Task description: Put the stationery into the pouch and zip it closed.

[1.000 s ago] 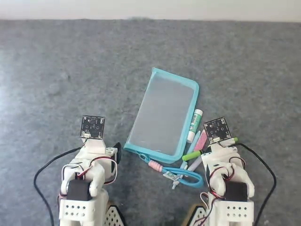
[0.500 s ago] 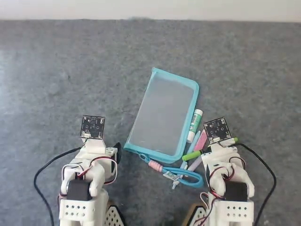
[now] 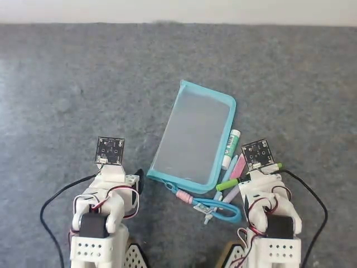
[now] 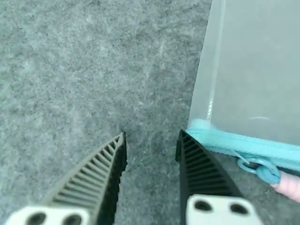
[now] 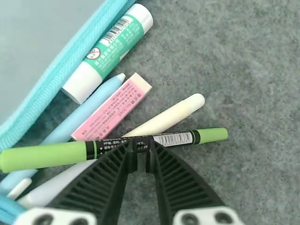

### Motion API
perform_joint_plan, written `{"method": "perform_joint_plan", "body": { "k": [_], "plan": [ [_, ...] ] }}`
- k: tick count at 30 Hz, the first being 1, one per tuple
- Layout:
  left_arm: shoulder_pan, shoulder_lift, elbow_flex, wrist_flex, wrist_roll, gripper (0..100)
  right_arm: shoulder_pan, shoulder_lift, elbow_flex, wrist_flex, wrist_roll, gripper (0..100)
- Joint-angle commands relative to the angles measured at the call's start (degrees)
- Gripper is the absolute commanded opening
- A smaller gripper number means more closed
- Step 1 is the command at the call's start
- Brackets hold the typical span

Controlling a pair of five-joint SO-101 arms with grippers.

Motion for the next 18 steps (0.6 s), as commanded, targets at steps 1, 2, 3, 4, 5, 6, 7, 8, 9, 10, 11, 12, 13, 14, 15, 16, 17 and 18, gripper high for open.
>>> {"method": "perform_joint_plan", "body": {
  "k": [1,2,3,4,5,6,7,8,9,10,11,12,13,14,15,16,17,18],
  "plan": [
    [-0.35,-0.09,-0.48,0.18,0.44,17,-0.31,-0.84,1.23,0.40,-0.53,4.4],
    [-0.35,-0.09,-0.48,0.18,0.44,17,-0.48,-0.75,1.23,0.40,-0.88,4.4],
    [-0.35,-0.09,-0.48,0.18,0.44,17,-0.48,-0.75,1.23,0.40,-0.88,4.4],
    [-0.35,-0.09,-0.48,0.18,0.44,17,-0.48,-0.75,1.23,0.40,-0.88,4.4],
    [-0.35,-0.09,-0.48,0.18,0.44,17,-0.48,-0.75,1.23,0.40,-0.88,4.4],
    [-0.35,-0.09,-0.48,0.18,0.44,17,-0.40,-0.75,1.23,0.40,-0.88,4.6],
    [-0.35,-0.09,-0.48,0.18,0.44,17,-0.40,-0.75,1.23,0.40,-0.79,4.6],
    [-0.35,-0.09,-0.48,0.18,0.44,17,-0.40,-0.75,1.23,0.40,-0.79,4.4],
    [-0.35,-0.09,-0.48,0.18,0.44,17,-0.40,-0.75,1.23,0.40,-0.70,4.4],
    [-0.35,-0.09,-0.48,0.18,0.44,17,-0.48,-0.84,1.23,0.22,-0.88,4.7],
    [-0.35,-0.09,-0.48,0.18,0.44,17,-0.57,-0.84,1.23,-0.22,-0.88,4.7],
    [-0.35,-0.09,-0.48,0.18,0.44,17,-0.75,-0.84,1.23,-0.04,-0.88,4.7],
    [-0.35,-0.09,-0.48,0.18,0.44,17,-1.10,-0.84,1.23,0.31,-0.88,4.6],
    [-0.35,-0.09,-0.48,0.18,0.44,17,-1.71,-0.84,1.23,0.31,-0.88,4.6],
    [-0.35,-0.09,-0.48,0.18,0.44,17,-1.98,-0.84,1.23,0.31,-0.70,4.6],
    [-0.35,-0.09,-0.48,0.18,0.44,17,-1.98,-0.84,1.23,0.31,-0.44,4.6],
    [-0.35,-0.09,-0.48,0.18,0.44,17,-1.89,-0.84,1.23,-0.13,-0.44,4.7],
    [-0.35,-0.09,-0.48,0.18,0.44,17,-2.33,-0.92,1.14,-1.01,-0.35,4.7]
  ]
}}
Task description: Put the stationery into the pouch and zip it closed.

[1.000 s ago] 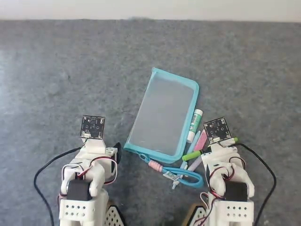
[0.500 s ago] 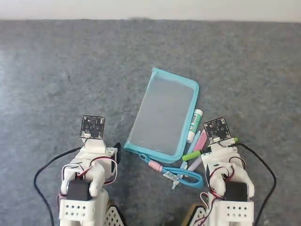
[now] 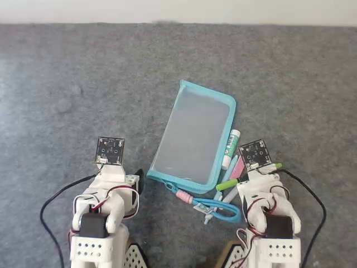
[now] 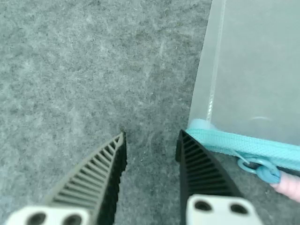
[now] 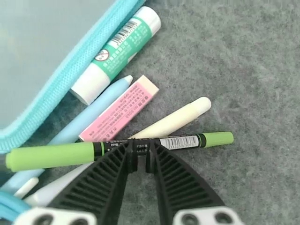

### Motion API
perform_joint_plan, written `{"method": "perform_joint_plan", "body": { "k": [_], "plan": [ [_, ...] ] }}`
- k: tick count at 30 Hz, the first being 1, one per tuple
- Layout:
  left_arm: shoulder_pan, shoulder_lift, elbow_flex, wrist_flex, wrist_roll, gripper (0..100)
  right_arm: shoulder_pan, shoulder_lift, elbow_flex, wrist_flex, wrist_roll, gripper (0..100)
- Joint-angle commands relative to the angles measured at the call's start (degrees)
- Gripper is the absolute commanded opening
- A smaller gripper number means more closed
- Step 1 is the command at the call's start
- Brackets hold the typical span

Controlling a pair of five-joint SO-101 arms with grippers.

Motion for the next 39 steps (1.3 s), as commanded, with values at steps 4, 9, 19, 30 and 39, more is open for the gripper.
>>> {"method": "perform_joint_plan", "body": {
  "k": [4,9,19,30,39],
  "plan": [
    [-0.35,-0.09,-0.48,0.18,0.44,17,2.95,-0.84,0.79,-7.69,2.20,4.4],
    [-0.35,-0.09,-0.48,0.18,0.44,17,12.79,-0.75,-5.63,-6.64,9.67,4.3],
    [-0.35,-0.09,-0.48,0.18,0.44,17,0.22,6.37,-23.47,2.42,9.67,4.8],
    [-0.35,-0.09,-0.48,0.18,0.44,17,-32.22,57.45,-48.53,4.00,2.29,4.8],
    [-0.35,-0.09,-0.48,0.18,0.44,17,-48.40,73.45,-56.26,7.08,1.23,4.8]
  ]
}}
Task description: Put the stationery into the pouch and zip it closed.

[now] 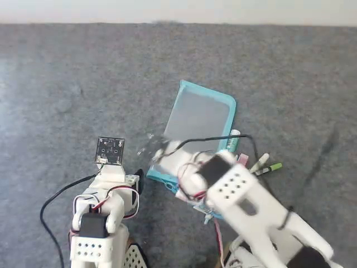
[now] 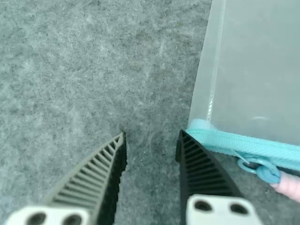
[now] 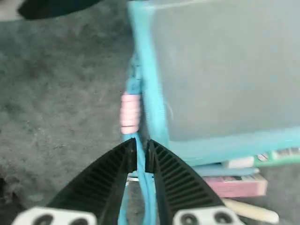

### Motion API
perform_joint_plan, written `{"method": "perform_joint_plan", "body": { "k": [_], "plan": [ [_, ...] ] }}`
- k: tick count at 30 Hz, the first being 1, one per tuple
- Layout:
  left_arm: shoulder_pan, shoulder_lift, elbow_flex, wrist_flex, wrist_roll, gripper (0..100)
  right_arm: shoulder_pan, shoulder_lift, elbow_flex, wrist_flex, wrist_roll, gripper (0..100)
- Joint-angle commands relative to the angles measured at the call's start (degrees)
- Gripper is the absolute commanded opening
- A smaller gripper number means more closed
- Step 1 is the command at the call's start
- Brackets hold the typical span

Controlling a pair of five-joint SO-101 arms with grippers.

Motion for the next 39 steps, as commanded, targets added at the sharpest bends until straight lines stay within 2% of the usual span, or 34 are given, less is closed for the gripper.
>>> {"method": "perform_joint_plan", "body": {
  "k": [1,5,12,18,23,32,39],
  "plan": [
    [-0.35,-0.09,-0.48,0.18,0.44,17,-2.77,1.01,-3.52,0.22,-2.20,4.8],
    [-0.35,-0.09,-0.48,0.18,0.44,17,-4.00,2.33,-3.60,-0.57,-3.60,4.9],
    [-0.35,-0.09,-0.48,0.18,0.44,17,-11.12,6.20,-3.52,-1.36,-3.60,6.9],
    [-0.35,-0.09,-0.48,0.18,0.44,17,-9.19,12.18,-3.52,-6.55,-5.80,17.3],
    [-0.35,-0.09,-0.48,0.18,0.44,17,-7.08,15.25,-3.52,-10.77,-5.98,16.9],
    [-0.35,-0.09,-0.48,0.18,0.44,17,-5.49,19.12,-3.52,-10.59,-6.07,16.9],
    [-0.35,-0.09,-0.48,0.18,0.44,17,-5.49,19.12,2.55,-14.29,-5.54,16.9]
  ]
}}
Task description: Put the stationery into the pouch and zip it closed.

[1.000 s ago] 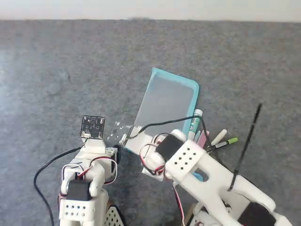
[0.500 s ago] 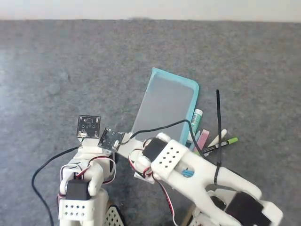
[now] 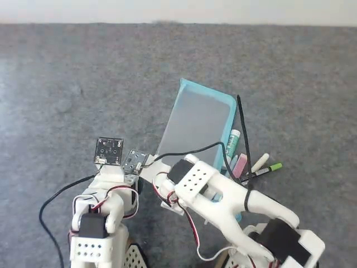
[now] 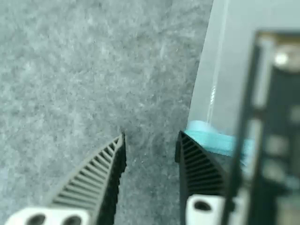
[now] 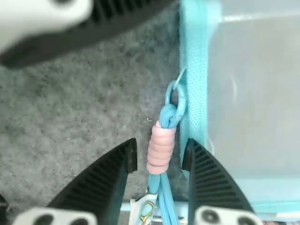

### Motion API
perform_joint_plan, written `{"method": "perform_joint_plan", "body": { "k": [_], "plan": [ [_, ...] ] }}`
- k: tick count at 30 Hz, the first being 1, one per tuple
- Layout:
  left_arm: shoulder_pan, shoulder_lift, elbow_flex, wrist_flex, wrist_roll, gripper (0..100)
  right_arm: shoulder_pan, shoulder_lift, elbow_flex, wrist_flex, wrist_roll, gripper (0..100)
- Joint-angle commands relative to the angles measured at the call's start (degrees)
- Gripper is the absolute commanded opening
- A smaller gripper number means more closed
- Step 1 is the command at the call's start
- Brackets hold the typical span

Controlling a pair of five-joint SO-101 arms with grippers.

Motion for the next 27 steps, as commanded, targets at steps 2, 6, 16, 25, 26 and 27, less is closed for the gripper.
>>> {"method": "perform_joint_plan", "body": {
  "k": [2,6,16,25,26,27],
  "plan": [
    [0.00,-0.09,-0.48,0.18,0.35,17,0.57,-0.57,1.67,-1.36,-0.26,16.9],
    [0.00,-0.09,-0.48,0.18,0.35,17,0.40,-0.57,1.76,-0.84,-0.44,16.9],
    [0.00,-0.09,-0.48,0.18,0.35,17,0.75,0.13,3.34,-2.77,-0.62,16.9],
    [0.00,-0.09,-0.48,0.18,0.35,17,0.75,0.22,6.15,-3.91,-0.53,16.9],
    [0.00,-0.09,-0.48,0.18,0.35,17,0.75,0.22,6.24,-4.35,-0.62,16.9],
    [0.00,-0.09,-0.48,0.18,0.35,17,0.75,0.22,6.51,-5.05,-0.62,16.5]
  ]
}}
